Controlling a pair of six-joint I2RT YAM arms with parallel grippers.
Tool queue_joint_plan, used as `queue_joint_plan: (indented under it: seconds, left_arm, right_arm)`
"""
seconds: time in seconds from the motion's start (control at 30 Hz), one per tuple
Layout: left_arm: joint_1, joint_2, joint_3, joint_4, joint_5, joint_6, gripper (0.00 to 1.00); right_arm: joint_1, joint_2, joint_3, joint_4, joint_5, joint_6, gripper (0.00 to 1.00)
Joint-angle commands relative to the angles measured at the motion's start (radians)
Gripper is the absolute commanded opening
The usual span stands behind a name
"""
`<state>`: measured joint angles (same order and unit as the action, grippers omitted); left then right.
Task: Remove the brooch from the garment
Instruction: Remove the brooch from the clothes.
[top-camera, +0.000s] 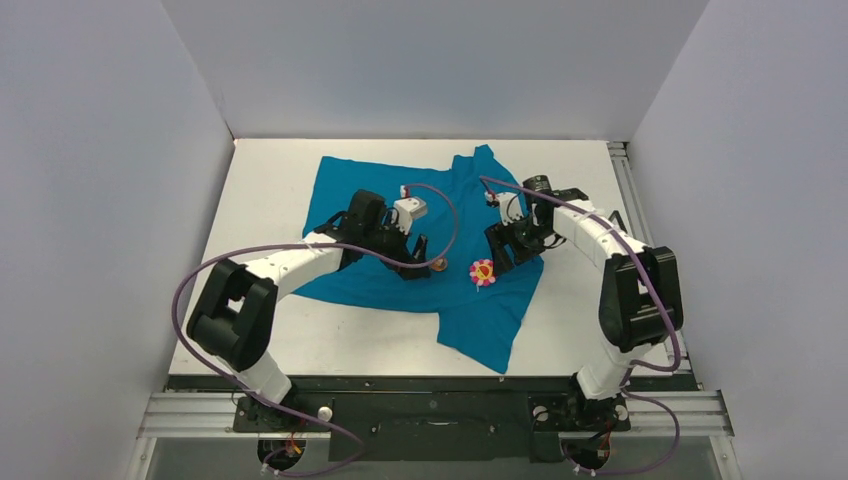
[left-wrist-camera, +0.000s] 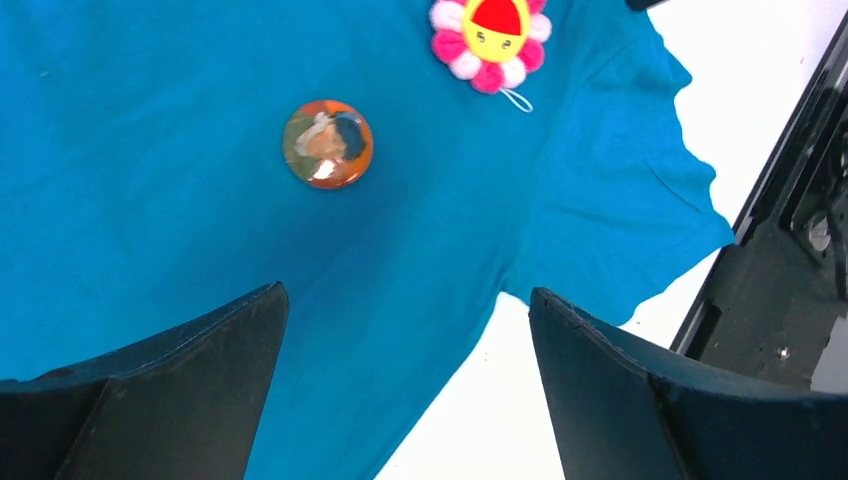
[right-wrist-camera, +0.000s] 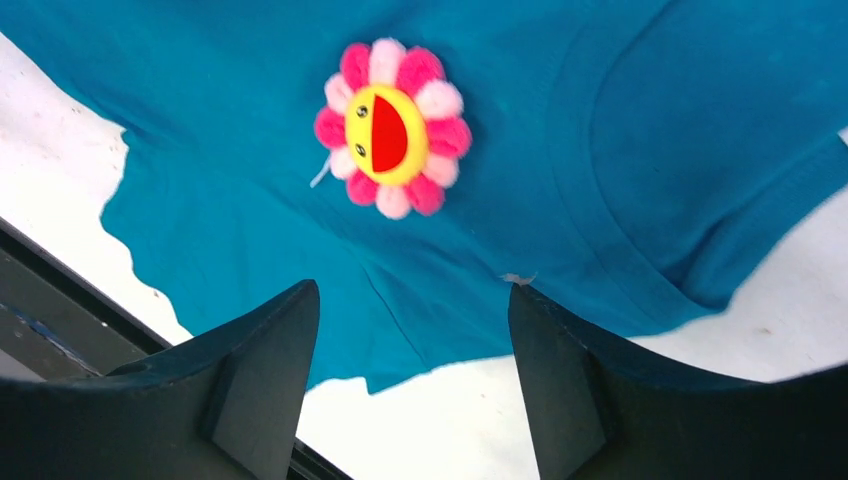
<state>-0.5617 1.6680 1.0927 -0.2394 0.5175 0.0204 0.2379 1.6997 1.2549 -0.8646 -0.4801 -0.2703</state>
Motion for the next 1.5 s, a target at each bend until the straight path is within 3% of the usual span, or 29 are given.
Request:
queue_joint_plan:
  seconds: [0.0, 0.23, 0.5, 0.77, 1.23, 1.47]
  left_arm:
    - [0.086, -0.080, -0.107, 0.302, 0.136, -0.117, 0.89]
    - [0.092, -0.038, -0.111, 0.374, 0.108, -0.105, 0.83]
    - [0.059, 0.061, -0.089, 0.481, 0.051, -0.156, 0.71]
    - [0.002, 0.052, -0.111, 0.524, 0.055, -0.107, 0.74]
    - [-0.082, 0.088, -0.111, 0.557, 0.033, -0.162, 0.75]
    - [-0.112, 0.088, -0.120, 0.577, 0.007, -0.139, 0.75]
  right_arm:
    - [0.033, 0.026, 0.040, 0.106, -0.066, 0.110, 0.64]
    - [0.061, 0.095, 0.045, 0.200, -0.072, 0.241, 0.59]
    - [0.047, 0.112, 0.036, 0.219, -0.071, 0.270, 0.55]
    - [-0.049, 0.102, -0.017, 0.227, -0.100, 0.337, 0.57]
    - [0.010, 0.152, -0.077, 0.317, -0.211, 0.455, 0.57]
    - [0.008, 0.137, -0.096, 0.355, -0.269, 0.533, 0.38]
